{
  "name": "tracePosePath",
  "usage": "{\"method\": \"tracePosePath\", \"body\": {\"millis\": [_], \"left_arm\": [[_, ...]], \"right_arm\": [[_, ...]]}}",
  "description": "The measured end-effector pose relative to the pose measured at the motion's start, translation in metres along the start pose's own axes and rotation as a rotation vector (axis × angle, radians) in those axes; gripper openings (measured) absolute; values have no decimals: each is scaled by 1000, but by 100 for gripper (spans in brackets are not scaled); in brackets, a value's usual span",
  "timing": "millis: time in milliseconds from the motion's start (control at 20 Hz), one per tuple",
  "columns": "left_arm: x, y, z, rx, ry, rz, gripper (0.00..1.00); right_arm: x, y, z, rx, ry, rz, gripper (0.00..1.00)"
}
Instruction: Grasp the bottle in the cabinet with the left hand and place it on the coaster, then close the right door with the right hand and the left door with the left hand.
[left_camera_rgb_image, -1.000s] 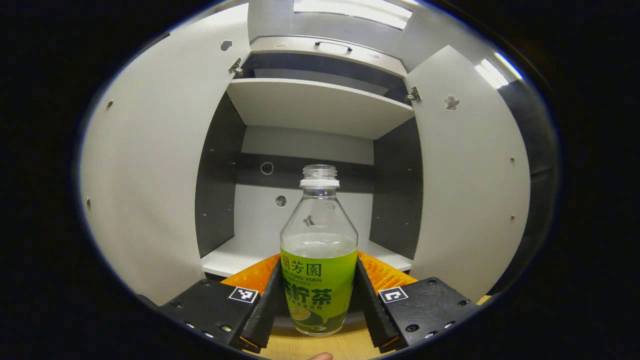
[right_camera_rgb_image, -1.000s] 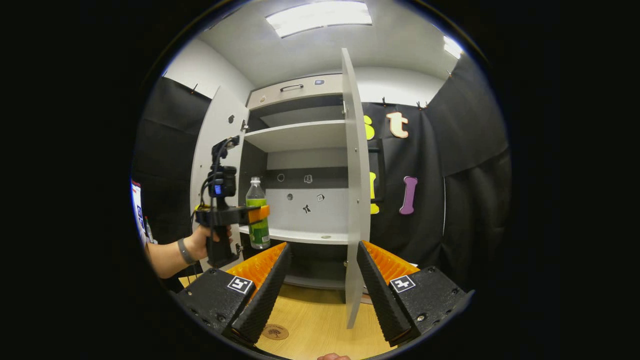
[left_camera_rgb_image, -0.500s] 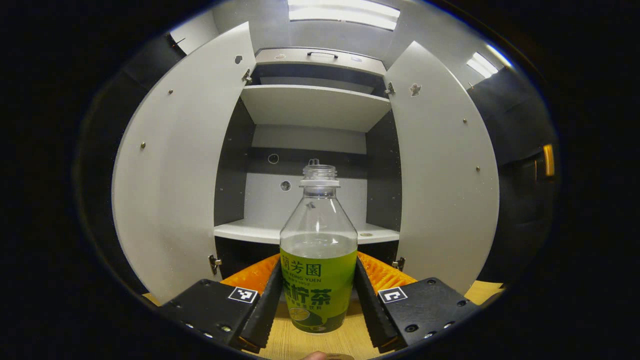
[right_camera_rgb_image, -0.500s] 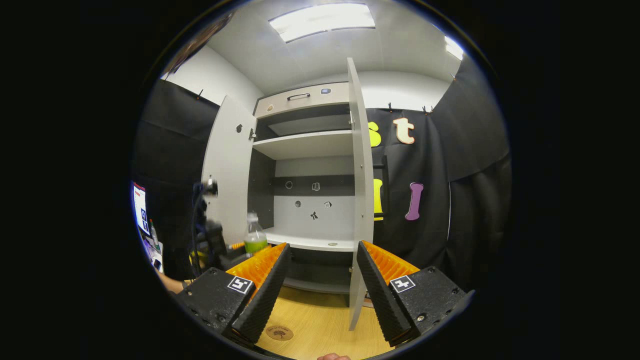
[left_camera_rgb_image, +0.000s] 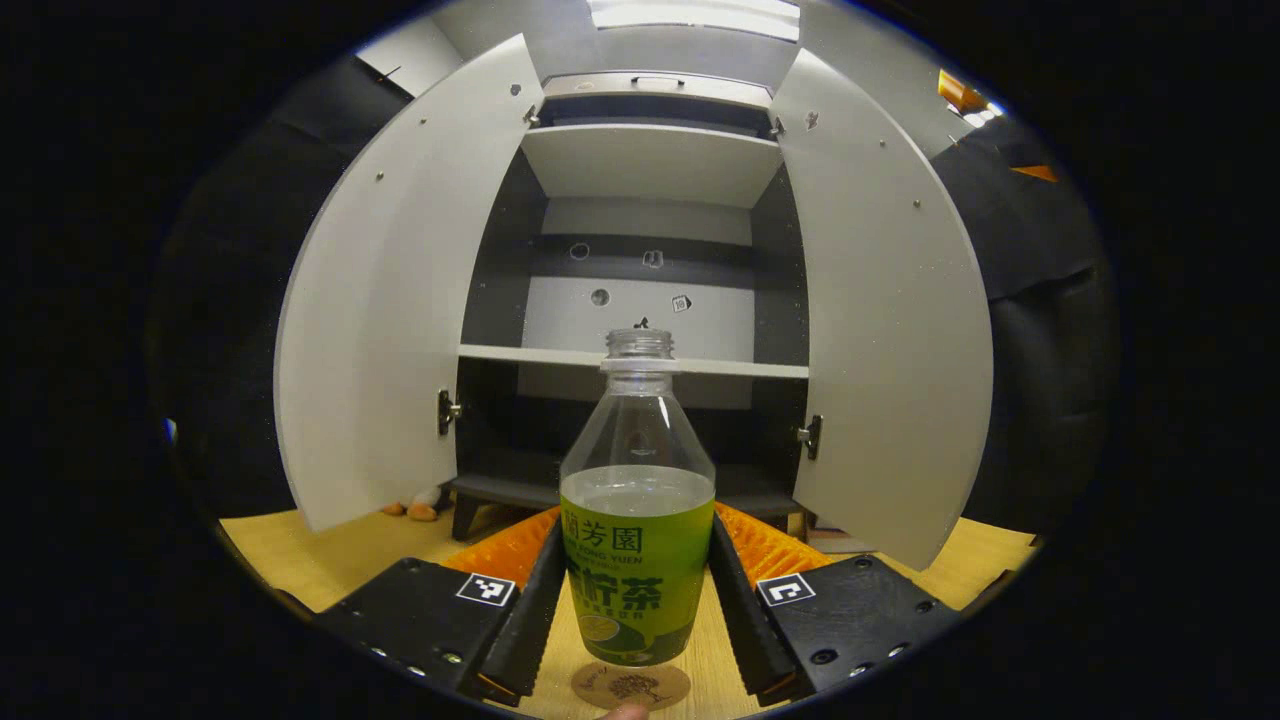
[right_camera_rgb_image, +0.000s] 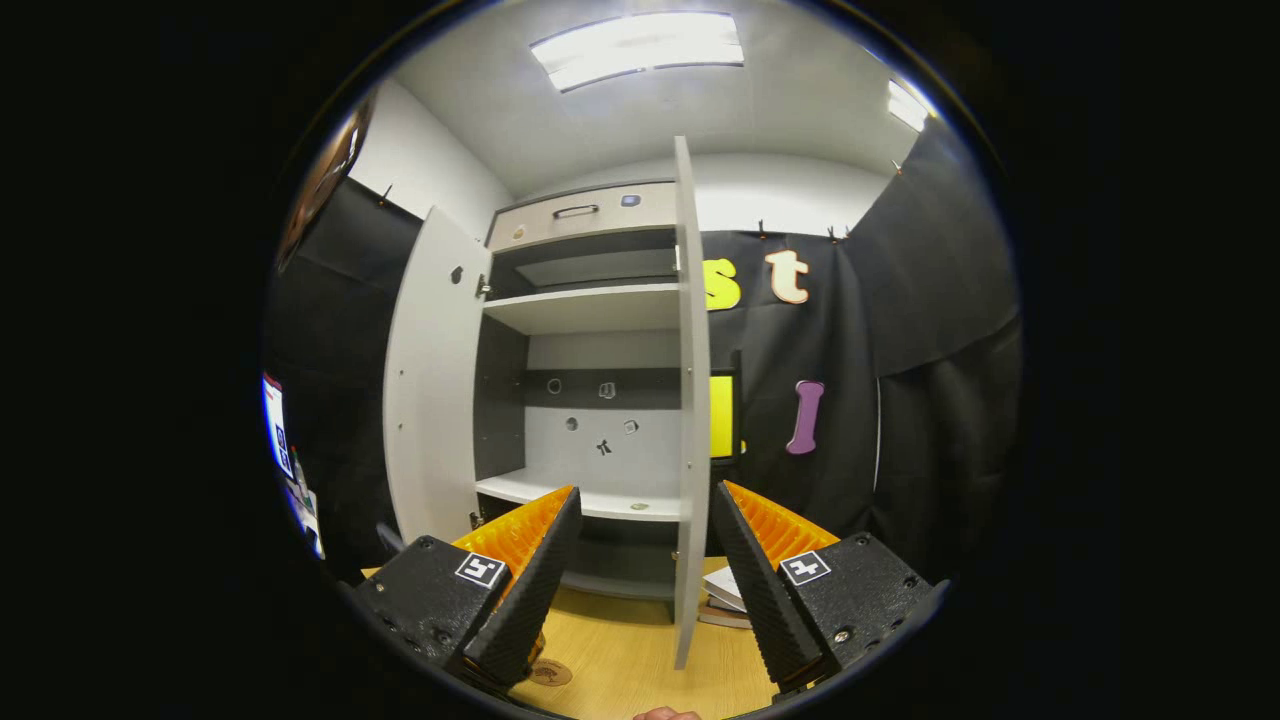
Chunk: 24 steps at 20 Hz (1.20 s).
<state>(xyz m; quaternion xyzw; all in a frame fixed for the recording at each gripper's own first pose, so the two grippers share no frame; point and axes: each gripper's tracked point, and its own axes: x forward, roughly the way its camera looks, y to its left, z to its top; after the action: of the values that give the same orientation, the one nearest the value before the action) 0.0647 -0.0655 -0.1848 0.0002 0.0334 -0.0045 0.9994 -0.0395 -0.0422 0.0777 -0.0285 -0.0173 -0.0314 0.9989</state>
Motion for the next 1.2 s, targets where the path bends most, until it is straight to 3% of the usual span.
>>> {"method": "tracePosePath", "body": {"millis": [150,300,850,1050,1100,1200], "left_arm": [[3,5,-39,3,58,38,73],[2,2,-63,10,87,19,73],[2,-8,-78,48,77,-25,74],[1,-7,-73,56,80,-34,79],[1,-5,-71,56,82,-33,88],[-1,-4,-66,50,81,-33,92]], "right_arm": [[1,-8,2,-29,5,-23,82],[4,-12,0,-44,19,-35,82],[12,-7,-13,-33,60,-35,82],[12,-10,-17,-25,69,-43,82],[11,-10,-17,-24,72,-41,82],[10,-9,-19,-26,75,-37,82]]}}
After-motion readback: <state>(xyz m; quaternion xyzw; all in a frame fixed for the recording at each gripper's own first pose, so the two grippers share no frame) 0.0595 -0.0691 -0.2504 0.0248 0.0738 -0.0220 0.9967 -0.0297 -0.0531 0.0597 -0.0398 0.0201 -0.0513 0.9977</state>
